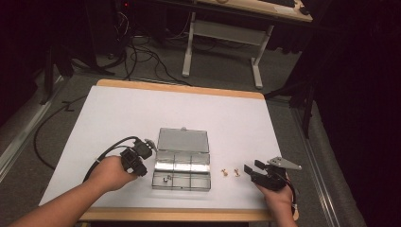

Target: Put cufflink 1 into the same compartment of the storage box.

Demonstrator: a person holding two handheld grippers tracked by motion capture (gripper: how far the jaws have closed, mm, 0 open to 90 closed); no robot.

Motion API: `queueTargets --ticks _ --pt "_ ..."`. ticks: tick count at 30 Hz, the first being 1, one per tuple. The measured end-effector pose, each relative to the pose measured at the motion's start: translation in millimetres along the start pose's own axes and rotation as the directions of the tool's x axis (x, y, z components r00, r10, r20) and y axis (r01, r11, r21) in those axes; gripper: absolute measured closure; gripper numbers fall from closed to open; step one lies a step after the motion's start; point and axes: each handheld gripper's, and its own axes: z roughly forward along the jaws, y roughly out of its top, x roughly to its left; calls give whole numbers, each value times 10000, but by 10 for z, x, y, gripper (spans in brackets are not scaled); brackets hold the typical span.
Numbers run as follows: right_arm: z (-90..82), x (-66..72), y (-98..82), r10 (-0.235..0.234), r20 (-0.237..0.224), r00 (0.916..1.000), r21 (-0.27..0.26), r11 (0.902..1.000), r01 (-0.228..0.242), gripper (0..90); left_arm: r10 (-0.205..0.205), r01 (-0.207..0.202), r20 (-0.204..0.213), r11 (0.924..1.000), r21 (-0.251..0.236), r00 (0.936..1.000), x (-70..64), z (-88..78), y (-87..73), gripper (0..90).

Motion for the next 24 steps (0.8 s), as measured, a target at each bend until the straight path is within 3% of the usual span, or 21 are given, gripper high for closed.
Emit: queueTargets --ticks 16,24 --pt "4 5 -2 16 -5 10000 19 10000 -16 423 442 -441 8 9974 -573 9990 -169 -355 185 736" --pt "3 6 -3 23 -22 10000 17 10000 -23 424 940 -922 257 9938 -626 9952 -356 -343 286 736"
